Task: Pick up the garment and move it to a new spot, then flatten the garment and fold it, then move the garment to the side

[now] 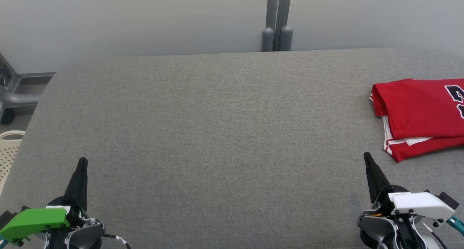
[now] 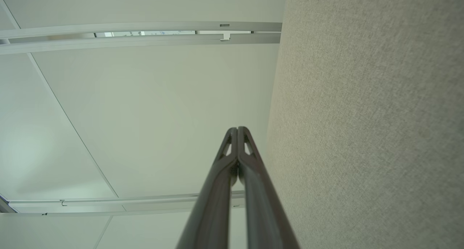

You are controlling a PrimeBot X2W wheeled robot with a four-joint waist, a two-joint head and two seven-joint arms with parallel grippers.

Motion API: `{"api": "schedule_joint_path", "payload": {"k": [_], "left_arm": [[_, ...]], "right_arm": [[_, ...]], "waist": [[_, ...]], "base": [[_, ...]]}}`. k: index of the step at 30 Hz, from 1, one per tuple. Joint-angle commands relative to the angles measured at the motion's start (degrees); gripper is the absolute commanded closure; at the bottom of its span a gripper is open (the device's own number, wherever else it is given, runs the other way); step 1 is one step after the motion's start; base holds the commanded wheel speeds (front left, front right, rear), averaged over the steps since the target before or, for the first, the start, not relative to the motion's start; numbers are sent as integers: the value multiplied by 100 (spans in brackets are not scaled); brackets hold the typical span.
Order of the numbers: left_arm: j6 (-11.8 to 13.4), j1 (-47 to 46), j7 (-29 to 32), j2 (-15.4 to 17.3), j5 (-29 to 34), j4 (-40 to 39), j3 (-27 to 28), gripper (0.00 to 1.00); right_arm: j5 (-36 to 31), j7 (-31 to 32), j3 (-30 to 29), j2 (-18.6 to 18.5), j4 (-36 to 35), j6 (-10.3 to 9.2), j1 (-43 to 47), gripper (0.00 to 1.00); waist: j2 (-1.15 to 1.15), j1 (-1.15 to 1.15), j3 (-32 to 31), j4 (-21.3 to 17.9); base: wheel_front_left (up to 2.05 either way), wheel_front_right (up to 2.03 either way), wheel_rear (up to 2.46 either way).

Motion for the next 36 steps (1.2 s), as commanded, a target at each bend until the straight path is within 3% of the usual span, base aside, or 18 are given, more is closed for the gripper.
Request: {"api": "schedule_joint_path", "payload": {"k": [1,36], "left_arm": [[-28,-95,10,14,-11,-19,18,100],[-28,-95,10,14,-12,-20,18,100]], "right_arm": [[31,-13,6,-36,-24,2,-24,100],[49,-39,31,-53,-26,2,-23,100]], "waist": [[0,0,0,0],[0,0,0,0]], "base": [[0,0,0],[0,0,0]]}}
